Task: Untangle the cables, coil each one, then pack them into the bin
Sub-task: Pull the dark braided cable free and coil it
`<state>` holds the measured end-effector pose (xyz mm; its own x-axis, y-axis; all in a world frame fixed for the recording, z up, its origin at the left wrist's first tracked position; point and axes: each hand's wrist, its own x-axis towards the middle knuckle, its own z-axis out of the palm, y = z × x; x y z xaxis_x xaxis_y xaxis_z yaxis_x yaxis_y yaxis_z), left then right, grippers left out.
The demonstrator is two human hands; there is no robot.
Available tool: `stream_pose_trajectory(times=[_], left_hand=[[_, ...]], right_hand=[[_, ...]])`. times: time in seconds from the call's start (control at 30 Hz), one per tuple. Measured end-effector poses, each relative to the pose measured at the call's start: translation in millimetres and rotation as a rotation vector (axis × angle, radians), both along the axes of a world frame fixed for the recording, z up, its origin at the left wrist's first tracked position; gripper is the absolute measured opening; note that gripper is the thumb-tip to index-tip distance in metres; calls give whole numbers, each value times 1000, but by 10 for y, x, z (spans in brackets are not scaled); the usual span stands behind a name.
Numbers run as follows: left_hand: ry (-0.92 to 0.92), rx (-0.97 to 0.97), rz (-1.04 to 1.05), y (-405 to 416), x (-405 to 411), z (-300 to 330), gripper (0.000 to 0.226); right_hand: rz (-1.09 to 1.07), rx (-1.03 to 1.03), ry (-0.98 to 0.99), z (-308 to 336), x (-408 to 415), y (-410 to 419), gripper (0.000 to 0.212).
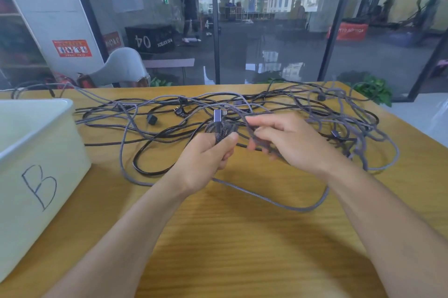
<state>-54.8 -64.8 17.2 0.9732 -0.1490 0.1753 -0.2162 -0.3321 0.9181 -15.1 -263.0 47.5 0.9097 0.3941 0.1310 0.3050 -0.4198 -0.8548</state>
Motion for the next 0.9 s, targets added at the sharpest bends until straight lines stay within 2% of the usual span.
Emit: stream_pose_trajectory(times=[0.17,0.23,0.37,0.57,0.67,0.73,0.9], left_hand=[[-57,-26,26,-20,10,-31,47],[-90,-13,53,-23,28,-48,51],[-140,-6,106,2,49,-49,60],[-119,-142,187,18,61,-6,56],[-114,-176,181,33,51,20,54],[-108,-169,198,42,49,15,55],[-58,-161,168,95,26,31,74]], right_hand=[[170,96,91,-37,-113,102,54],[191,133,72,-60,-130,126,45],[156,183,-11,-126,-160,207,9],[225,202,-61,-154,-204,252,8],[246,126,-144,-174,-222,265,8],[259,58,-182,-190,-226,262,12],[335,-25,-156,-200,-309,303,52]])
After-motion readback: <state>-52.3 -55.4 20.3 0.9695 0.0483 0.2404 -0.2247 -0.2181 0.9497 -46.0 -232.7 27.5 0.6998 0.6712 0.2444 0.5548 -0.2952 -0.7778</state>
